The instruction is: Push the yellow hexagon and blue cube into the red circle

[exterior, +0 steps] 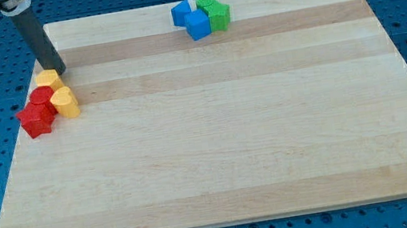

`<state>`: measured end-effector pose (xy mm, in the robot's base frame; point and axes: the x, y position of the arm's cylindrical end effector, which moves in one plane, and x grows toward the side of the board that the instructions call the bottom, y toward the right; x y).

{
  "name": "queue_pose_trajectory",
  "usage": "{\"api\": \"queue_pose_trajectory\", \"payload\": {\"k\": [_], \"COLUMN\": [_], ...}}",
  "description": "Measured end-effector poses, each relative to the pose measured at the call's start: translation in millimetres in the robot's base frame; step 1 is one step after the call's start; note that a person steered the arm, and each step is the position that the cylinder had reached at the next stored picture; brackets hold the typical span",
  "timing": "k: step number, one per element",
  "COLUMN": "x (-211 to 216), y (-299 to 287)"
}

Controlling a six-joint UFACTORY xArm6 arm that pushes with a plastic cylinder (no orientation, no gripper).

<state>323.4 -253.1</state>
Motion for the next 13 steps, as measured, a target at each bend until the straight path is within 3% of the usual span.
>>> {"api": "queue_pose_trajectory", "payload": {"k": [3,5,9,10,12,13], "x": [4.5,-55.7,-61.8,-48.2,23.3,27.6], "y": [258.5,324.5,209.0,184.7,140.1,114.6]}}
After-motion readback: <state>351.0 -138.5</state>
